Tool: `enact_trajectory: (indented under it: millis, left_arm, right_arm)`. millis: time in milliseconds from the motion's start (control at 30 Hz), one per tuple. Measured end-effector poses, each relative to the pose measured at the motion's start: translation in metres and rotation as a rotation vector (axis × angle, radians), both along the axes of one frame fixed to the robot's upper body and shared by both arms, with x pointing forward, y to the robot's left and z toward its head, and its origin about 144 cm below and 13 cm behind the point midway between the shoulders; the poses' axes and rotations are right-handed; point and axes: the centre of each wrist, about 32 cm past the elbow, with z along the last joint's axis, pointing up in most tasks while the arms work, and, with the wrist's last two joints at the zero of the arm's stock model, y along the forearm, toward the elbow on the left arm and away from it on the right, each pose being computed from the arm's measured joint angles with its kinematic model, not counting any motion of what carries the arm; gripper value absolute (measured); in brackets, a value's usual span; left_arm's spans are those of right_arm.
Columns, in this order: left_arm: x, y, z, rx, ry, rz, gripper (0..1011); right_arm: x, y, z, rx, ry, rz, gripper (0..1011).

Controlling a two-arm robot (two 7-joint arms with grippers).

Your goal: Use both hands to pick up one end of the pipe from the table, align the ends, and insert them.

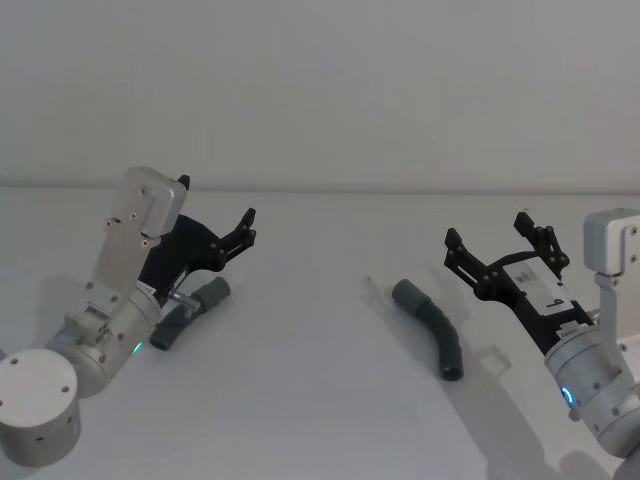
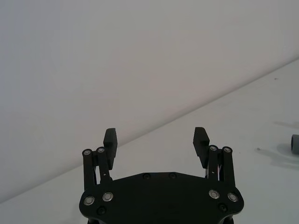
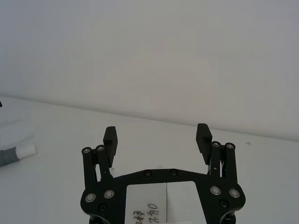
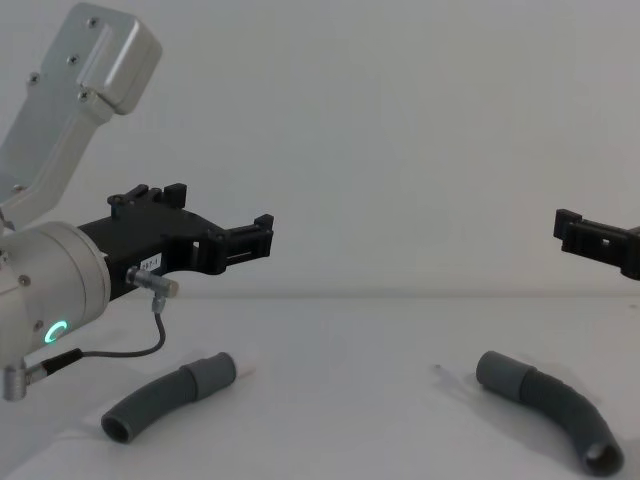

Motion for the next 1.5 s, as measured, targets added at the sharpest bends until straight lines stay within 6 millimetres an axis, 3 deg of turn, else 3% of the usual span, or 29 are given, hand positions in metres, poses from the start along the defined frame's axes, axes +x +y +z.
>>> enact_trajectory:
  millis: [1500]
  left_arm:
    - [0.0, 0.0, 0.0, 0.0, 0.0, 0.0, 1001]
  right_arm:
    - [0.0, 0.0, 0.0, 0.0, 0.0, 0.0, 1001]
